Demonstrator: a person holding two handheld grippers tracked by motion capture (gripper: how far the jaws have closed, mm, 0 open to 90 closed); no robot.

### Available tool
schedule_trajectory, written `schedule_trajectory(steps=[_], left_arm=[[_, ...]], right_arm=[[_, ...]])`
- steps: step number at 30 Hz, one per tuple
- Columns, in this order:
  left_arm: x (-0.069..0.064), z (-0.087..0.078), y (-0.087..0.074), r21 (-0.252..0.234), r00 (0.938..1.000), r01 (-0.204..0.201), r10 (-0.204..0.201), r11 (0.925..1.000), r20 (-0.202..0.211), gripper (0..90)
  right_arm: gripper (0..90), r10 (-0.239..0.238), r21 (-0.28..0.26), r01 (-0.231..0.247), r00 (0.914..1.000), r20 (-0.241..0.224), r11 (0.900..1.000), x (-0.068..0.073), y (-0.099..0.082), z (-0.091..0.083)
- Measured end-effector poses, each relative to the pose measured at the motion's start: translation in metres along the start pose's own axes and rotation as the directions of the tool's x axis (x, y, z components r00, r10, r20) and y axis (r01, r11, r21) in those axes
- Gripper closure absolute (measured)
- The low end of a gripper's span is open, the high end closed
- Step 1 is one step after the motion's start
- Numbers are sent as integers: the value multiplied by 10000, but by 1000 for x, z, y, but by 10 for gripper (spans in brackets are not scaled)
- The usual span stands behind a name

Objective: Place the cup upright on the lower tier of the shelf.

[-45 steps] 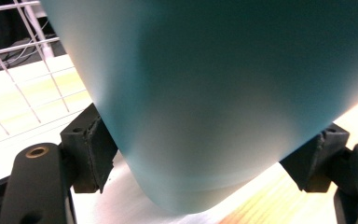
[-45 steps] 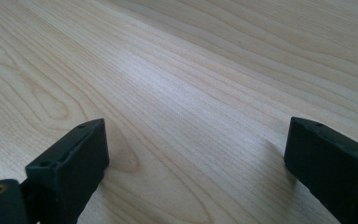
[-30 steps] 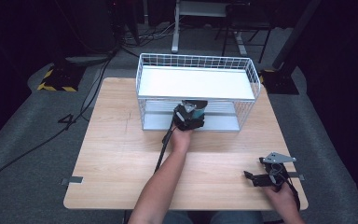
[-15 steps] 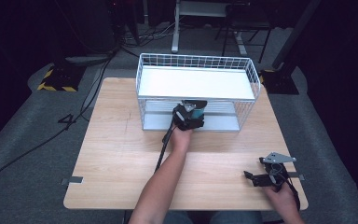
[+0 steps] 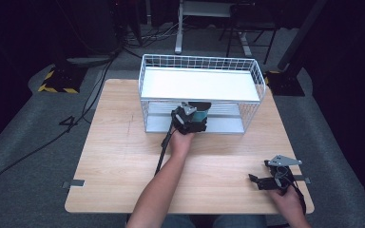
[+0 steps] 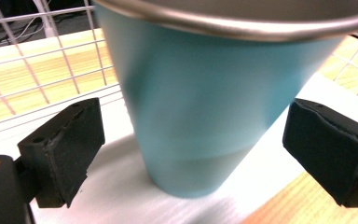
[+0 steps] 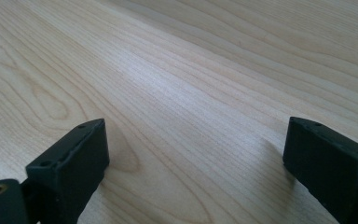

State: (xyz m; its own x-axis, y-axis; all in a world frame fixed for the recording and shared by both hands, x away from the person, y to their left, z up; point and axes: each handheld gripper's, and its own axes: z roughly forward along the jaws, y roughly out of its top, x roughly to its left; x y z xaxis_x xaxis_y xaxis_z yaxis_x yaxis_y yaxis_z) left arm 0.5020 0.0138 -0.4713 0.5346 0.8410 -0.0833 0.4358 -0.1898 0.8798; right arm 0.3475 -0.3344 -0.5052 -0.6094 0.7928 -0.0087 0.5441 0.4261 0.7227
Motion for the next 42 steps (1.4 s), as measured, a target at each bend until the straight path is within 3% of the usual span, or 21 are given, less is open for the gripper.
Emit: schedule_trajectory(steps=[17, 31, 39, 42], left_arm=[[-1, -66, -9, -155, 9995, -22, 27, 9999, 309, 48], [-1, -137, -16, -16, 9955, -679, 679, 9977, 661, 63], [3, -175, -20, 117, 9878, -1447, 1437, 9894, 596, 70], [7, -189, -24, 67, 9888, -1312, 1304, 9913, 727, 71]], right_arm=[[74, 24, -6, -24, 10000, 0, 10000, 0, 0, 0], [74, -39, -12, 39, 10000, -71, 10000, 0, 1, 1], [74, -56, 4, 56, 9999, -97, 10000, 0, 1, 1], [74, -57, 7, 57, 9999, -93, 10000, 0, 1, 1]])
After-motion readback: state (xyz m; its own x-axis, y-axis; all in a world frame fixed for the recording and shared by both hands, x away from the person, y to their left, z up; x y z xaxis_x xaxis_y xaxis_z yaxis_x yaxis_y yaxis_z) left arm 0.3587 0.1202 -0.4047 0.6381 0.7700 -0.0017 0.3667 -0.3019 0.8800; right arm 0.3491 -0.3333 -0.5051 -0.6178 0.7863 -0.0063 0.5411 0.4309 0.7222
